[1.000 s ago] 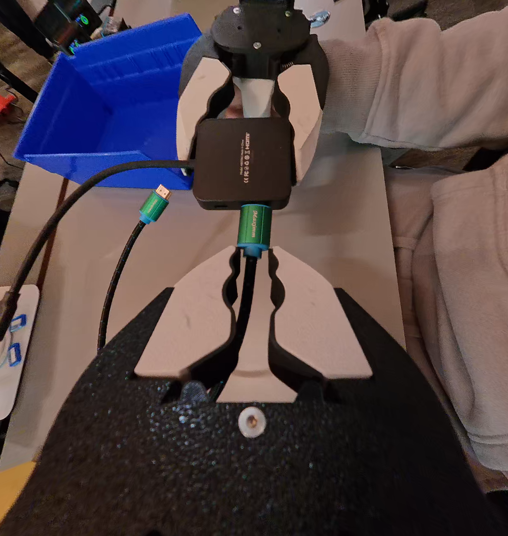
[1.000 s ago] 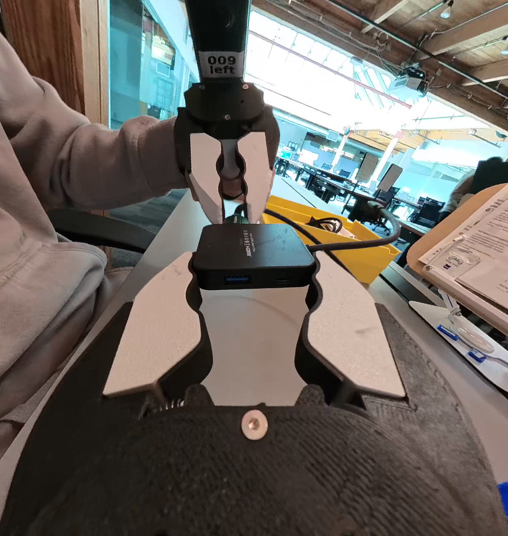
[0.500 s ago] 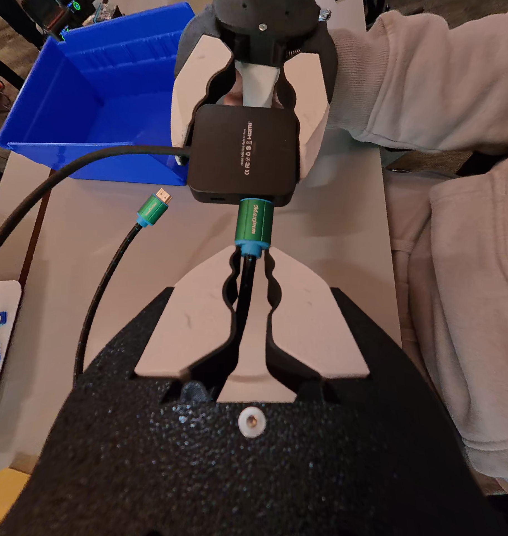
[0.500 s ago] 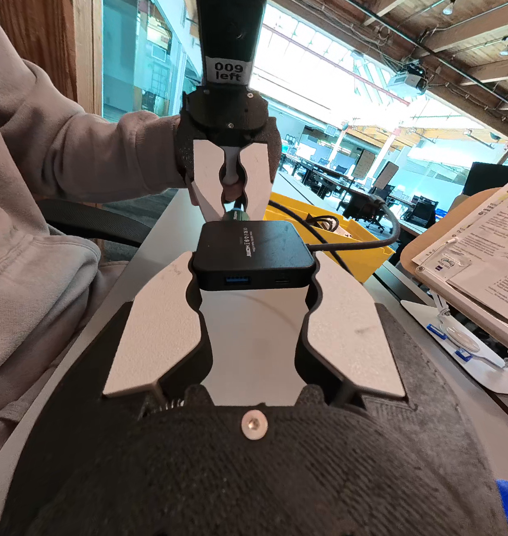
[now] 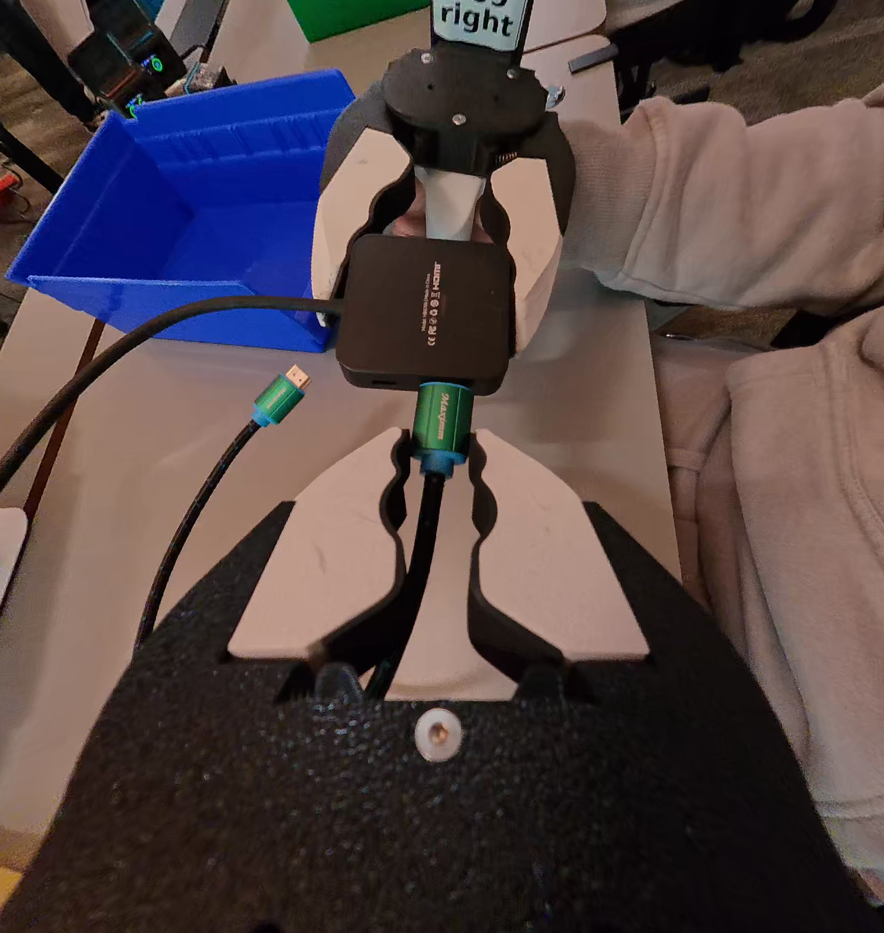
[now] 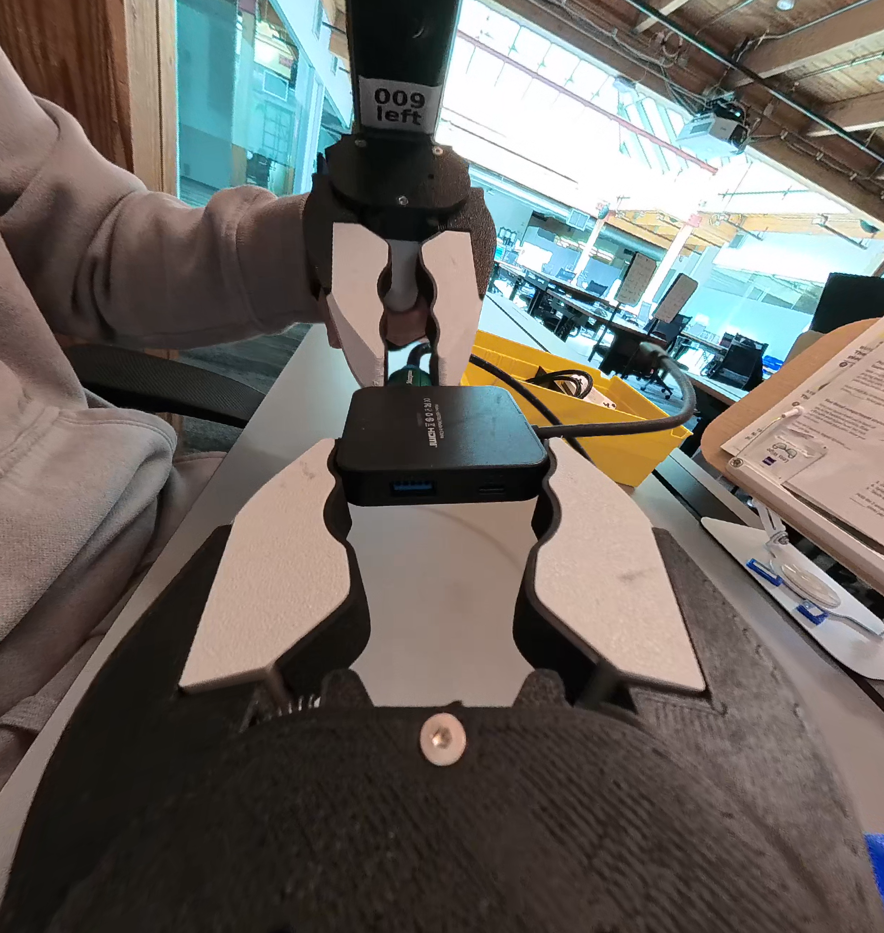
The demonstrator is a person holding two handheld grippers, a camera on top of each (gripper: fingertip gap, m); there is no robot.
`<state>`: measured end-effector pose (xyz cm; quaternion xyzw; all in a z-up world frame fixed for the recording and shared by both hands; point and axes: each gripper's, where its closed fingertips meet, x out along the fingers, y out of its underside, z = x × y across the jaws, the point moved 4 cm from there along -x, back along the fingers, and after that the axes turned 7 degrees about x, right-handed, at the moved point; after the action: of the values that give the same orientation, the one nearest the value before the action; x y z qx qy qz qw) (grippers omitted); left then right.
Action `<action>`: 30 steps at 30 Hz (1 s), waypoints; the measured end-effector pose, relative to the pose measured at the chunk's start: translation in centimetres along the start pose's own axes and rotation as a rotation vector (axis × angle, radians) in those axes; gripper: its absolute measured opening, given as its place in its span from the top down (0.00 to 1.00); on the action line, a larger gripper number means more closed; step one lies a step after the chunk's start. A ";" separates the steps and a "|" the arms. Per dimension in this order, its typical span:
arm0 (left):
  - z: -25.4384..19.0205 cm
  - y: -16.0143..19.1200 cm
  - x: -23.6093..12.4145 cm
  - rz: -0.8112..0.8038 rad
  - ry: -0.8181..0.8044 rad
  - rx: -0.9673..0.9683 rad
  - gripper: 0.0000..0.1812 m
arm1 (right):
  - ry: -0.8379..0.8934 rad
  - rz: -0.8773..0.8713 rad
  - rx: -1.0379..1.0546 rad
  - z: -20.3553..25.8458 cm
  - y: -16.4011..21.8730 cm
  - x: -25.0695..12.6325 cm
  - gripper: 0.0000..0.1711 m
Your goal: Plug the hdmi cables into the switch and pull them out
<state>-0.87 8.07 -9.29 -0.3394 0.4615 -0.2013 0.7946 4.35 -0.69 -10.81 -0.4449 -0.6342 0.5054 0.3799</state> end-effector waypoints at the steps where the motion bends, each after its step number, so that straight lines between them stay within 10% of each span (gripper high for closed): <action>1: 0.0 0.0 0.0 -0.017 0.000 -0.002 0.88 | -0.003 -0.002 0.004 0.0 0.0 0.0 0.58; 30: 0.0 1.2 0.1 -0.093 -0.038 0.012 0.89 | -0.020 0.045 0.091 -0.2 1.6 0.8 0.58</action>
<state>-0.79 8.86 -10.18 -0.3595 0.4287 -0.2341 0.7951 4.60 0.32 -12.28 -0.4363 -0.6042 0.5466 0.3820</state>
